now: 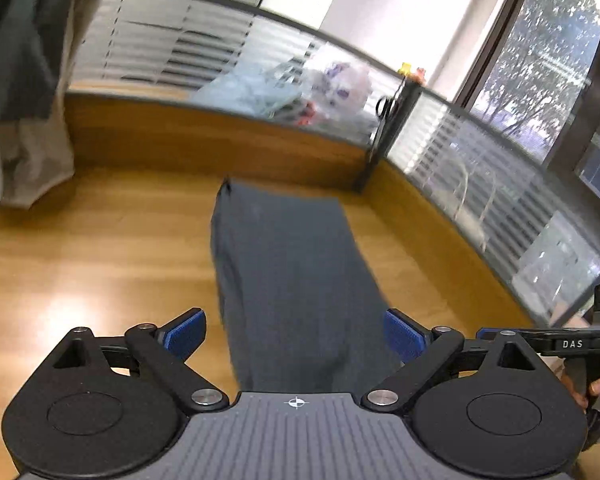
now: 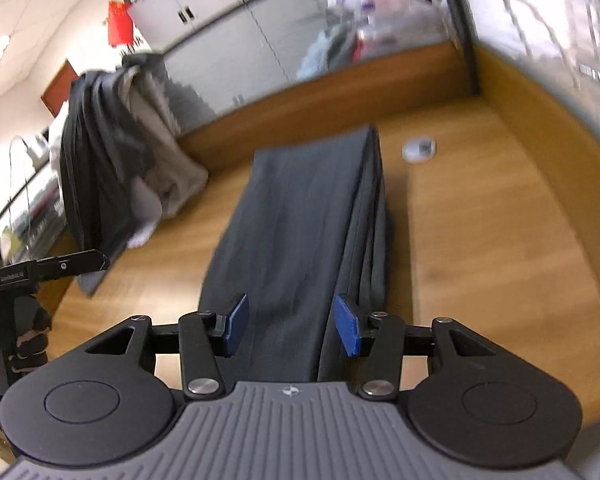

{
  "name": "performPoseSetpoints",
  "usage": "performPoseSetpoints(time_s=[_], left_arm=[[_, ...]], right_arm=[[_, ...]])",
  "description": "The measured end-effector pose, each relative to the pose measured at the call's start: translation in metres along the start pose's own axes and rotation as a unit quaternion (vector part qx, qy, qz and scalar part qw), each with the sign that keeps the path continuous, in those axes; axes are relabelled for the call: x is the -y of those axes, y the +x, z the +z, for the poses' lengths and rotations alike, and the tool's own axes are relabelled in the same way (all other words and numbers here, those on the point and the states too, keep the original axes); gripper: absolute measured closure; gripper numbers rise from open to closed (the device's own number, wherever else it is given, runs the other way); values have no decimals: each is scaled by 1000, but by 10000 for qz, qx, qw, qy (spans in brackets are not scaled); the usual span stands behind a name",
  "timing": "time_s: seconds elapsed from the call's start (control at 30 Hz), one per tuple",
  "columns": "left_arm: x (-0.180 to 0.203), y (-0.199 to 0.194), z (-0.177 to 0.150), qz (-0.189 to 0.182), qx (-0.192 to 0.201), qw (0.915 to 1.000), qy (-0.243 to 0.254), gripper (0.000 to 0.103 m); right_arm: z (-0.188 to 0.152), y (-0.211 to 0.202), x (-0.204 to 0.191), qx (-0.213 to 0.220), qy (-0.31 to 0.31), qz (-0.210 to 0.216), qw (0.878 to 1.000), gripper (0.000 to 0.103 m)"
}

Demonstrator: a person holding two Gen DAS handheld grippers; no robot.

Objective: Fold clothes

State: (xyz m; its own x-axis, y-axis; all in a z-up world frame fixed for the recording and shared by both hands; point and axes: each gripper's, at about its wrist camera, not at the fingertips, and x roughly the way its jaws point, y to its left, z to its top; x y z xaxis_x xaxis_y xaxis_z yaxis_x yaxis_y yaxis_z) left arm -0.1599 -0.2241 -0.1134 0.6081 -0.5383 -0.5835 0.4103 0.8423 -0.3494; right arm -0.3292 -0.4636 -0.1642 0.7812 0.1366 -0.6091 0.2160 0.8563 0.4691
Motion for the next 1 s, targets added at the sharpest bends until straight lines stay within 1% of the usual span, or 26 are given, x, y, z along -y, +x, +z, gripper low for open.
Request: performPoseSetpoints(time_s=[0.13, 0.17, 0.2, 0.27, 0.33, 0.43, 0.47, 0.5, 0.6, 0.73, 0.83, 0.9, 0.93, 1.0], left_arm=[[3, 4, -36, 193, -278, 9991, 249, 13], [3, 6, -43, 229, -375, 9985, 321, 13], [1, 7, -50, 238, -482, 9978, 384, 13], [-1, 10, -61, 249, -686, 9961, 498, 13], [-3, 12, -68, 210, -817, 9947, 585, 14], [-8, 12, -70, 167, -870, 9940, 640, 14], [-9, 13, -70, 153, -870, 9941, 625, 14], [-11, 13, -70, 149, -874, 9942, 614, 14], [-15, 13, -68, 124, -856, 9940, 663, 14], [-17, 15, -65, 73, -833, 9937, 745, 14], [-19, 21, -64, 12, -865, 9935, 737, 14], [-20, 27, -64, -10, -903, 9932, 740, 14], [-21, 30, -65, -19, -918, 9930, 750, 14], [-22, 36, -66, -46, -966, 9926, 740, 16]], right_arm=[[-36, 19, -5, -292, 7, -167, 9994, 51], [-43, 25, -7, -375, 15, -191, 9991, 54], [-48, 32, -8, -470, 20, -190, 9987, 63], [-58, 46, -12, -686, 5, -235, 9974, 76], [-66, 58, -16, -804, -54, -339, 9962, 77], [-73, 73, -16, -975, -119, -518, 9938, 79], [-72, 78, -16, -1021, -113, -565, 9931, 87], [-73, 81, -15, -1065, -92, -587, 9925, 99], [-68, 81, -15, -1109, -86, -633, 9918, 100], [-56, 55, -21, -798, -131, -617, 9948, 100], [-56, 54, -19, -888, -196, -694, 9934, 98], [-56, 55, -17, -970, -243, -752, 9921, 92], [-56, 56, -16, -1011, -267, -780, 9914, 86], [-55, 59, -13, -965, -310, -839, 9913, 55]])
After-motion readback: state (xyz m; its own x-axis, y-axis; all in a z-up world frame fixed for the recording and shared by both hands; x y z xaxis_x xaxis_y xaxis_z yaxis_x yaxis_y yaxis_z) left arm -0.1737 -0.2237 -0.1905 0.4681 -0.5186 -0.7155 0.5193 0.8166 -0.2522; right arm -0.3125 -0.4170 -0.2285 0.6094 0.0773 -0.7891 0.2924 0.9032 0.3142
